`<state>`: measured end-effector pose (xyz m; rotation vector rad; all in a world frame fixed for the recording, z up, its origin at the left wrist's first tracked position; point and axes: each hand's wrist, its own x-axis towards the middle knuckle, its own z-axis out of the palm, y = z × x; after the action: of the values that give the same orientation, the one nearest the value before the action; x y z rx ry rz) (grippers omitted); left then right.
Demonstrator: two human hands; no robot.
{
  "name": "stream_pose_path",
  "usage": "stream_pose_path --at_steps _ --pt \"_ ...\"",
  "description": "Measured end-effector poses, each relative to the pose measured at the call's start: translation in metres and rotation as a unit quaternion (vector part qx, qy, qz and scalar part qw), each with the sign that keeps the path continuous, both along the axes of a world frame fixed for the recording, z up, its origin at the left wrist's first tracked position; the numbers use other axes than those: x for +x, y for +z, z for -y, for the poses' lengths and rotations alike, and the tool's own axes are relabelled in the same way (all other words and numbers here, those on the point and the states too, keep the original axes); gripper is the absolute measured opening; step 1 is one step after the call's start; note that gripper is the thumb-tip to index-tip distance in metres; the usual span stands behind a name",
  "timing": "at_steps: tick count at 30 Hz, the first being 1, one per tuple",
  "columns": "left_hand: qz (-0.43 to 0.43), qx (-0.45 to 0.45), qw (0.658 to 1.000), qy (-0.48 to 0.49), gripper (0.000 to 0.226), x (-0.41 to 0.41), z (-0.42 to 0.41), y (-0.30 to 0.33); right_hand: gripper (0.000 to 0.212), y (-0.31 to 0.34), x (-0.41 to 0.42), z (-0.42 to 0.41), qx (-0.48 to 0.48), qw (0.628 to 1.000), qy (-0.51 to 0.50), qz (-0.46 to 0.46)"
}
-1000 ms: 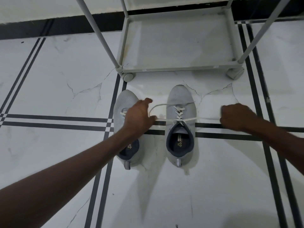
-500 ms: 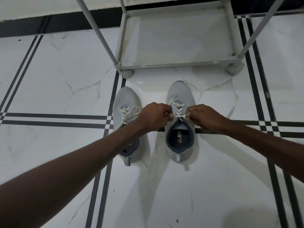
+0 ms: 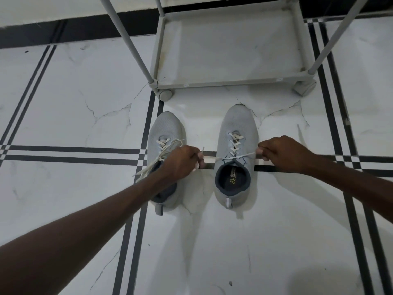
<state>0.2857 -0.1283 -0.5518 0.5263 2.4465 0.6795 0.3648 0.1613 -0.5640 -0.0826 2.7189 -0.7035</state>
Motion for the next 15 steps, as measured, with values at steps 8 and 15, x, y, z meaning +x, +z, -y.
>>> stream_pose_path --at_steps 8,15 --pt "0.242 0.260 0.925 0.132 0.014 -0.015 -0.031 0.049 0.025 0.052 0.006 0.013 -0.306 0.933 -0.184 0.050" --pt "0.333 0.289 0.889 0.128 0.017 -0.015 -0.059 0.043 0.026 0.051 -0.007 0.032 -0.449 0.860 -0.217 0.109"
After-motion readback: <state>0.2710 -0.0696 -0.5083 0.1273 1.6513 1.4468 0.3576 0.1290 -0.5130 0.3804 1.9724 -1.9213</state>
